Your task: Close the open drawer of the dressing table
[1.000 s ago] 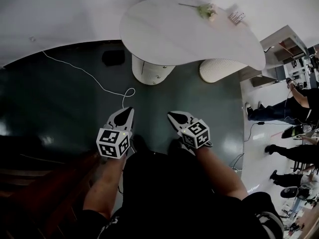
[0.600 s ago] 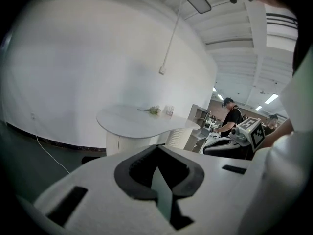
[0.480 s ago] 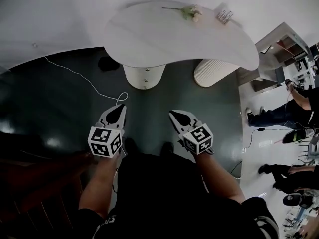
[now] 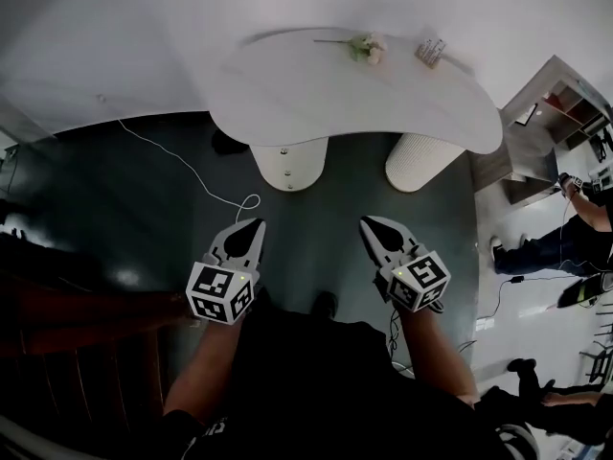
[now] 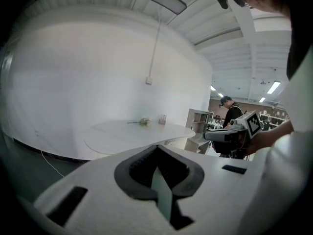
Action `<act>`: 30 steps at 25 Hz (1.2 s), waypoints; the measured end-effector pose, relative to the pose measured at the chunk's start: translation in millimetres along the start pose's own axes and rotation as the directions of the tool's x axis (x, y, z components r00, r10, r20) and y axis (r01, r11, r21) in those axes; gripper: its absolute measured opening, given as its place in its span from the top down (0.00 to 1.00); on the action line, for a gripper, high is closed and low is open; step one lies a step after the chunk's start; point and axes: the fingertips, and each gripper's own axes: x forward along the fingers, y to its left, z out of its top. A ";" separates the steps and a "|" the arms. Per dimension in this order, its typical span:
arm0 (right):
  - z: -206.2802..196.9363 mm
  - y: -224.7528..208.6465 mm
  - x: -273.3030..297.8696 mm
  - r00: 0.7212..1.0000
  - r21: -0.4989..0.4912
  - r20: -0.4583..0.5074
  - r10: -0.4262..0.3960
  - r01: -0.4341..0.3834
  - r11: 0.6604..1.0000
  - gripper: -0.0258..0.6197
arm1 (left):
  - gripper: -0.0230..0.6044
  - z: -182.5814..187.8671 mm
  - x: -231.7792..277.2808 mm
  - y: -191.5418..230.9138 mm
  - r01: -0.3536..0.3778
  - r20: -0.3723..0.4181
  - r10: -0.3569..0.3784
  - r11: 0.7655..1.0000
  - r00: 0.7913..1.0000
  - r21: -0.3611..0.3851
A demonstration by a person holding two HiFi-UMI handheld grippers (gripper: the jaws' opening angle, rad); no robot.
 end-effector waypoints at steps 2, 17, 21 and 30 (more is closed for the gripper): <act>22.4 -0.4 -5.6 0.998 0.013 0.066 0.003 -0.004 1.000 0.95 | 0.96 10.7 -3.0 -2.8 0.007 0.003 -0.008 1.000 1.000 0.028; 140.4 50.2 20.7 0.976 -0.087 0.208 0.062 -0.045 0.995 0.95 | 0.96 101.4 -30.5 52.3 -0.011 0.160 -0.006 0.994 0.987 0.106; 143.8 62.3 36.6 0.982 -0.142 0.180 0.063 -0.037 0.989 0.96 | 0.96 96.1 -40.7 71.4 -0.029 0.152 0.012 0.994 0.988 0.109; 124.9 65.0 49.4 0.988 -0.114 0.142 0.052 -0.036 0.993 0.96 | 0.96 87.2 -48.0 97.8 -0.064 0.157 0.053 0.995 0.986 0.070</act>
